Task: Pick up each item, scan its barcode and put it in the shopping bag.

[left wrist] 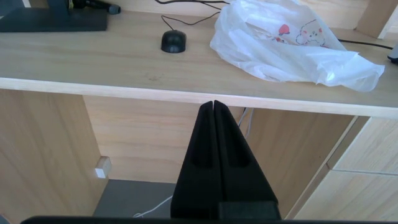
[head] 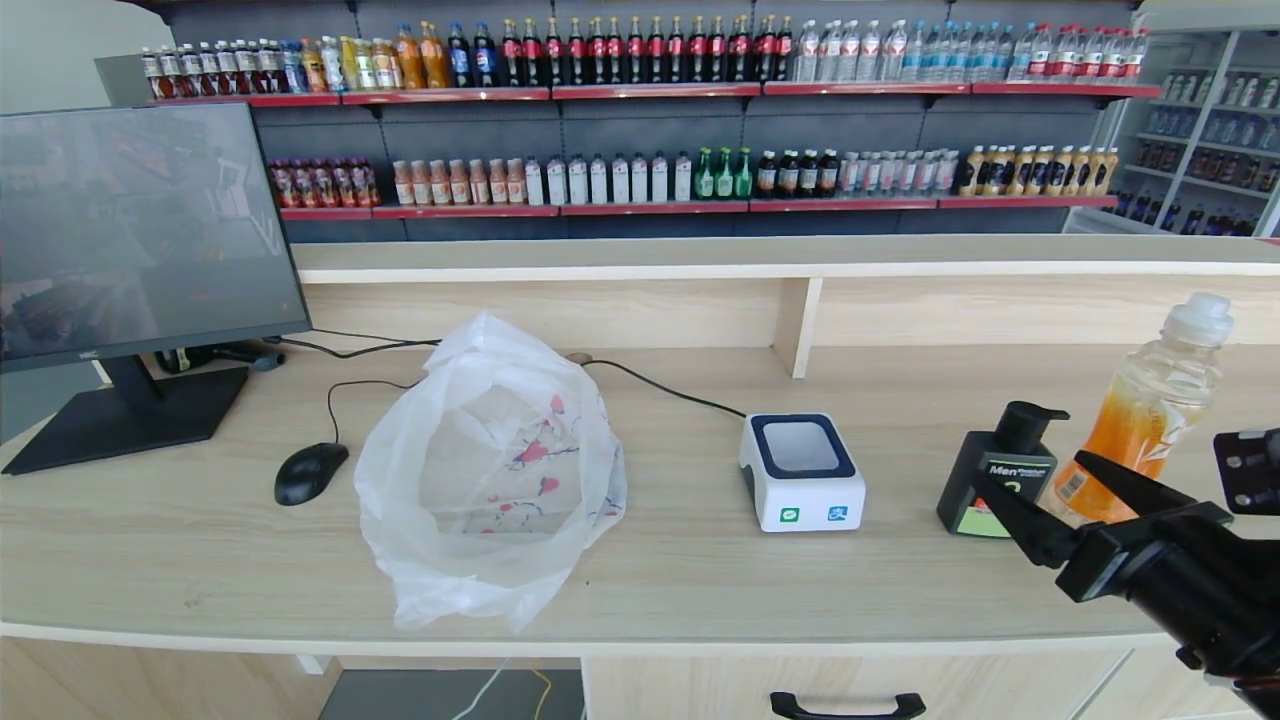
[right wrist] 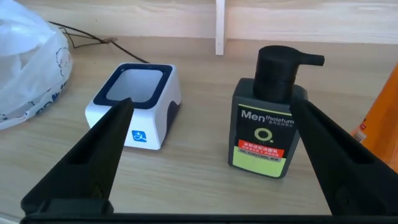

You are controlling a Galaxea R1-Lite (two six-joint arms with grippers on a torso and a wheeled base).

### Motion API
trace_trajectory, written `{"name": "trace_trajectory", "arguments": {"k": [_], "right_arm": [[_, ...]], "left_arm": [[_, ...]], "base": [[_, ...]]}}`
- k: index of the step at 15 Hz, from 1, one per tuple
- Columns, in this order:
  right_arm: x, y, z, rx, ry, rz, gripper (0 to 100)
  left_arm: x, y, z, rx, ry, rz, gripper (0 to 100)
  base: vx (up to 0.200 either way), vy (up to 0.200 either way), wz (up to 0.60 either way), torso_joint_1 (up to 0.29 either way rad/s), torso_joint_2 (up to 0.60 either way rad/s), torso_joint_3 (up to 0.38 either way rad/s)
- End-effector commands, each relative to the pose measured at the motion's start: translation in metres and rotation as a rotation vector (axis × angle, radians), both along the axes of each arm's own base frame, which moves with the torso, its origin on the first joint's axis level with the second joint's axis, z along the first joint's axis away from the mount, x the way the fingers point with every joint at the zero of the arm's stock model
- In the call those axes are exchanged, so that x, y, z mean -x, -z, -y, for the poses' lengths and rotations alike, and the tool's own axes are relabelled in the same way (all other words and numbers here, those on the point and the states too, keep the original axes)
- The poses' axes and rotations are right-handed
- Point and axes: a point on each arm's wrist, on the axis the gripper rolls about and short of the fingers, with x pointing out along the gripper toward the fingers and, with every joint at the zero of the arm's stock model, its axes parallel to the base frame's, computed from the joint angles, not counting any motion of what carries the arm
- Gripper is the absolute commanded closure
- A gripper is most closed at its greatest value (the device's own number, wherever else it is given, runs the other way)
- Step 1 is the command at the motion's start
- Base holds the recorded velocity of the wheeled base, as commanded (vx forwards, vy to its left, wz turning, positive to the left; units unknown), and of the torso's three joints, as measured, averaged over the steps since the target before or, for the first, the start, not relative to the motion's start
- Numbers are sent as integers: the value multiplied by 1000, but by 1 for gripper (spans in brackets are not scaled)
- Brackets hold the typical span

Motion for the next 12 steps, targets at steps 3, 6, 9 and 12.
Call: {"name": "trace_trajectory", "arguments": {"k": [3,6,9,12], "right_arm": [[-7,10,-2,7,0,-55,0],[-9,14,-2,12,1,-78,0],[-11,17,-2,16,3,-94,0],[-12,18,3,15,30,-97,0]], "left_arm": [[0,0,0,0,0,-1,100],[0,0,0,0,0,1,100],[0,0,0,0,0,1,100],[0,0,0,0,0,1,100]], "base": [[0,0,0,0,0,0],[0,0,0,0,0,0],[0,0,0,0,0,0],[0,0,0,0,0,0]]}}
